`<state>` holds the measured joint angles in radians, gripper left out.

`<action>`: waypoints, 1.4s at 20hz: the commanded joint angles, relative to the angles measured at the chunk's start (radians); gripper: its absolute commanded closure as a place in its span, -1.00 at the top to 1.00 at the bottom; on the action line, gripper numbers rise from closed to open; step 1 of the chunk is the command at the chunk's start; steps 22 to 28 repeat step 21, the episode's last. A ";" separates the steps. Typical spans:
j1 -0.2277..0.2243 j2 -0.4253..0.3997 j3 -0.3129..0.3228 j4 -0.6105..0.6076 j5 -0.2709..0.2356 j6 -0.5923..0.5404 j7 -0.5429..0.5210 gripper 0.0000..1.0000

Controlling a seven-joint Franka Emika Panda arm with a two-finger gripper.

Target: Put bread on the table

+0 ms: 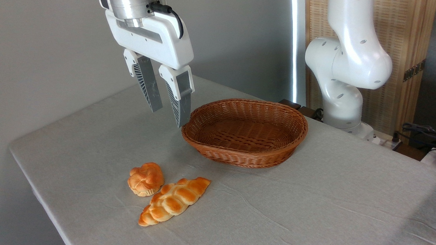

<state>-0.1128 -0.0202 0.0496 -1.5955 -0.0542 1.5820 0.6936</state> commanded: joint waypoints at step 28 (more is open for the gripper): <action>-0.002 0.022 0.003 0.034 0.050 -0.027 -0.005 1.00</action>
